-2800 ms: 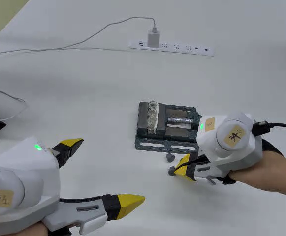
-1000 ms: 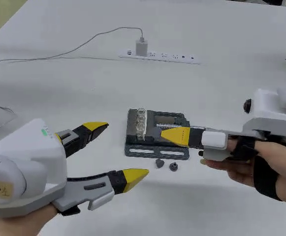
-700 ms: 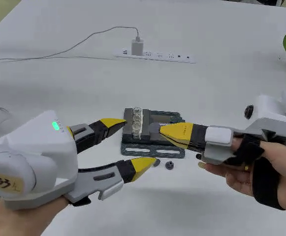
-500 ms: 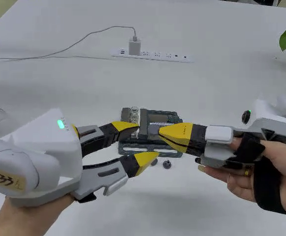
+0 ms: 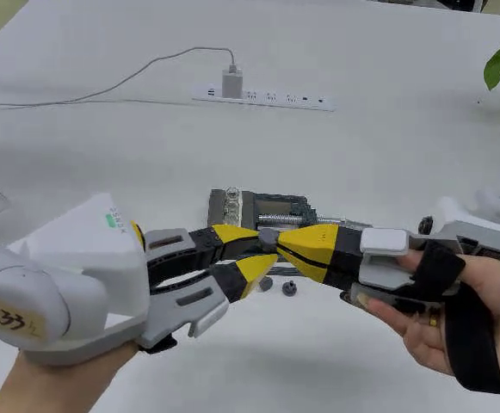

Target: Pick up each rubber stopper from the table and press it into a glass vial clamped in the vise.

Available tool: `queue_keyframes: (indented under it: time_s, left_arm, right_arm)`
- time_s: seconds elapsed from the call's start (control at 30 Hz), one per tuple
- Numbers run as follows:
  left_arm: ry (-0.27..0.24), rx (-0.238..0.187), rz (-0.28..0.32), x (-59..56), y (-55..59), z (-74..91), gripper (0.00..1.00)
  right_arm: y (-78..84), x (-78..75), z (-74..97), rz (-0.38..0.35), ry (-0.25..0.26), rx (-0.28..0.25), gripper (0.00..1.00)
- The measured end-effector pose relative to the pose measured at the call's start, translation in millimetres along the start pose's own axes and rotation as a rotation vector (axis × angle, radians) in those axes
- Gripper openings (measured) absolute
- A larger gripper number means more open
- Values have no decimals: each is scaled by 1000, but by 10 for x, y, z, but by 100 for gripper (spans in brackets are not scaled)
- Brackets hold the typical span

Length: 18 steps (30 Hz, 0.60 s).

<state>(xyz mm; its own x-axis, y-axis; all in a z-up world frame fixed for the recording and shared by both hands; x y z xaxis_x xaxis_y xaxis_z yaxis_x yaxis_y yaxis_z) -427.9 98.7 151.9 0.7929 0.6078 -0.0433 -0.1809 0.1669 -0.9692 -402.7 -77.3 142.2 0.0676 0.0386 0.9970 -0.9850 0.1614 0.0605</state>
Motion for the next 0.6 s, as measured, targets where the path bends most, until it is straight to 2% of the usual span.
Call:
queue_keyframes:
  time_s: [0.6]
  left_arm:
    - [23,-8,30,2,-5,-11,5]
  right_arm:
    - [4,-34,32,-34,-20,-9,0]
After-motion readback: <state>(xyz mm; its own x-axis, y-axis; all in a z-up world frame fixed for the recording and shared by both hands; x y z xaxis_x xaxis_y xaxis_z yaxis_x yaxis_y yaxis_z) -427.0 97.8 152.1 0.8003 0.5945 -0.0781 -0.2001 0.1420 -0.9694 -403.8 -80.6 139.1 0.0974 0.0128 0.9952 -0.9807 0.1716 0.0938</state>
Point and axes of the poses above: the centre of the closed fingertips' face, and the gripper's own axes: z roughly backward along the fingers, x roughly to its left, y roughly out of its underside, the point moved 10 cm from there along z, roughly backward along the fingers, and after that the axes turned 5 degrees about x, right-handed, at the moved point
